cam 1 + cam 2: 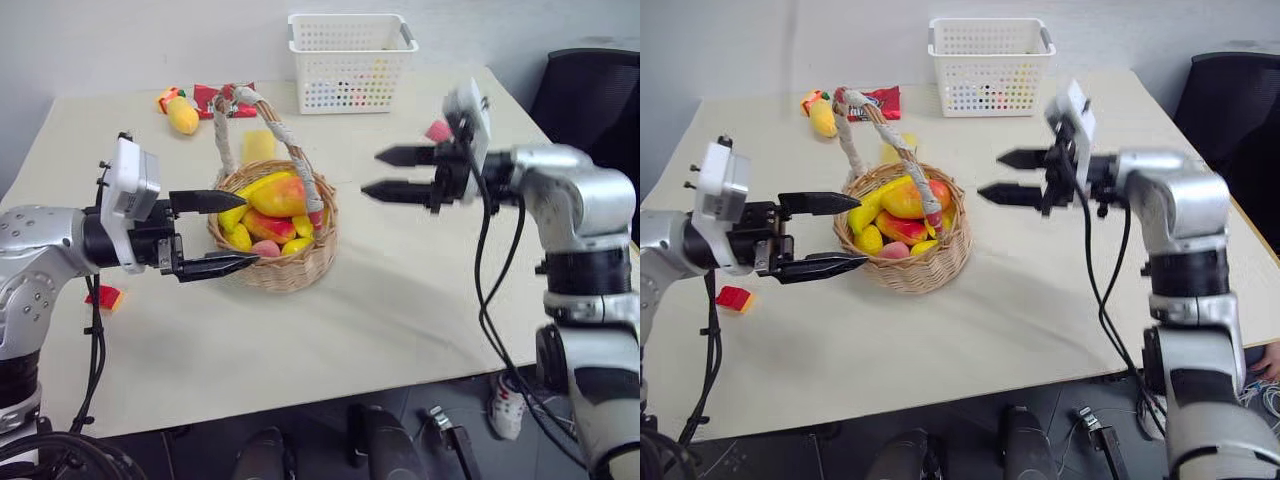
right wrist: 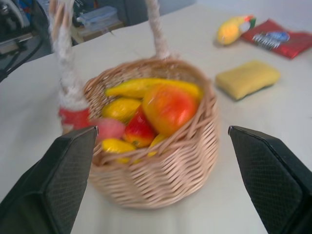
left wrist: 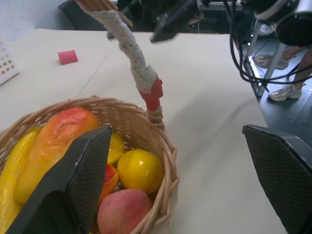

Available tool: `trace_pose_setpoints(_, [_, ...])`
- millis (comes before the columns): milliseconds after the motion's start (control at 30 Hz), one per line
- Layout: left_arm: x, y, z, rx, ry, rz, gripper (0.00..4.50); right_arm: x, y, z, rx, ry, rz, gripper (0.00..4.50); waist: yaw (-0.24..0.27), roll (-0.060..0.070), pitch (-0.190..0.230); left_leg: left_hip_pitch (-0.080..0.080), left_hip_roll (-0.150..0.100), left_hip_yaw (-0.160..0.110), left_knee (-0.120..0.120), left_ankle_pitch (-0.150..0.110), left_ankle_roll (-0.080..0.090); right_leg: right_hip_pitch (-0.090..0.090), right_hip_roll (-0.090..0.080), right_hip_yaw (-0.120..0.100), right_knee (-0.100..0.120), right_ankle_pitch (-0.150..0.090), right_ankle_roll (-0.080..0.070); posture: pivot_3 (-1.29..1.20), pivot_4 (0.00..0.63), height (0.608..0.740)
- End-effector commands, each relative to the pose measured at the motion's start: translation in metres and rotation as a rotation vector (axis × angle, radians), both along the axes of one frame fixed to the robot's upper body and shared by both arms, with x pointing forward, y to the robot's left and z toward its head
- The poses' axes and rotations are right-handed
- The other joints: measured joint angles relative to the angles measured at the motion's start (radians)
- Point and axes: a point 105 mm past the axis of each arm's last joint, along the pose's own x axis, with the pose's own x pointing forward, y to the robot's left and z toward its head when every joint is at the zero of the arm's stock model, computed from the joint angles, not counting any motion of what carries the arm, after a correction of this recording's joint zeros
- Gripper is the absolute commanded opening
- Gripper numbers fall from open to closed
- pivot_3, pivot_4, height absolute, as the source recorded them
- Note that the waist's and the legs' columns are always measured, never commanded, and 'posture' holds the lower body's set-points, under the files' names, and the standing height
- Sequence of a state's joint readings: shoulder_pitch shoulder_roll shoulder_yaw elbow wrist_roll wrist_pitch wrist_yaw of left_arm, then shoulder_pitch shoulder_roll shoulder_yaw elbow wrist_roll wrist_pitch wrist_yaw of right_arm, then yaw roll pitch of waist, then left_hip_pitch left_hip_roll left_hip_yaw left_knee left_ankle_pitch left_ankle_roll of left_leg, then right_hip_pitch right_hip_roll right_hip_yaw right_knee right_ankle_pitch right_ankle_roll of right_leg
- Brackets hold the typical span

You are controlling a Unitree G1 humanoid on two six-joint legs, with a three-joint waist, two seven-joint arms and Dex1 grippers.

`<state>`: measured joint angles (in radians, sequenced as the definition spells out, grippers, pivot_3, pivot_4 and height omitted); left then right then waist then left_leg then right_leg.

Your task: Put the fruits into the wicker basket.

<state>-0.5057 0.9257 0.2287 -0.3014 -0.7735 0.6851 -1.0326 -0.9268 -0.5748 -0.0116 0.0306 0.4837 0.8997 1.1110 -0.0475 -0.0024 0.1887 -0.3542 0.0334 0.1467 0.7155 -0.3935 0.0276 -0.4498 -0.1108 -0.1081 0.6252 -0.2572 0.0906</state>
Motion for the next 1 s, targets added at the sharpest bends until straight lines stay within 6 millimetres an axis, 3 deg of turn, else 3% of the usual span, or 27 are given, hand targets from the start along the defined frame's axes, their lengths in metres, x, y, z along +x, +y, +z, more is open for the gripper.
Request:
trace_pose_setpoints(33, [0.002, -0.002, 0.008, 0.007, -0.047, -0.016, 4.5, -0.024, 0.029, 0.012, 0.057, -0.064, 0.063, 4.47, -0.007, 0.0, 0.0, 0.0, 0.0, 0.0, 0.0, 0.0, -0.001, 0.0, 0.0, 0.0, 0.001, 0.0, 0.0, 0.0, 0.15, 0.74])
trace_pose_setpoints(200, [0.004, -0.003, 0.01, 0.008, -0.057, -0.022, 4.5, -0.018, 0.055, 0.005, 0.112, -0.034, 0.036, 4.47, -0.006, 0.0, 0.0, 0.0, 0.0, 0.0, 0.0, 0.0, -0.001, 0.0, 0.001, 0.0, 0.001, 0.0, -0.001, 0.0, 0.15, 0.74])
trace_pose_setpoints(400, [0.002, 0.001, 0.01, 0.013, -0.065, 0.003, 4.5, -0.026, 0.079, -0.007, 0.115, 0.007, 0.11, 4.47, -0.002, 0.0, 0.0, -0.002, -0.002, 0.0, 0.0, 0.0, -0.001, -0.001, 0.0, -0.001, -0.001, 0.0, -0.001, 0.0, 0.15, 0.74])
trace_pose_setpoints(500, [0.002, 0.002, 0.01, 0.01, -0.067, 0.016, 4.5, -0.022, 0.085, -0.014, 0.097, 0.007, 0.094, 3.96, -0.004, 0.0, 0.0, -0.001, -0.001, 0.0, 0.0, 0.0, -0.001, -0.001, 0.001, -0.001, -0.001, 0.0, -0.001, 0.0, 0.15, 0.74])
trace_pose_setpoints(867, [0.006, 0.002, 0.014, 0.002, -0.078, 0.023, 4.5, -0.022, 0.067, -0.017, 0.102, -0.032, 0.037, 0.3, -0.003, 0.0, 0.0, -0.001, -0.001, -0.001, 0.0, 0.0, -0.001, -0.001, 0.001, -0.001, -0.001, 0.0, -0.001, 0.0, 0.15, 0.74])
trace_pose_setpoints(1000, [0.009, -0.004, 0.016, -0.004, -0.084, -0.008, 4.5, -0.03, 0.044, -0.001, 0.139, -0.094, 0.007, 0.25, 0.003, 0.0, 0.0, -0.002, -0.001, -0.001, 0.0, 0.0, -0.001, -0.001, 0.001, -0.001, -0.001, 0.0, -0.001, 0.0, 0.15, 0.74])
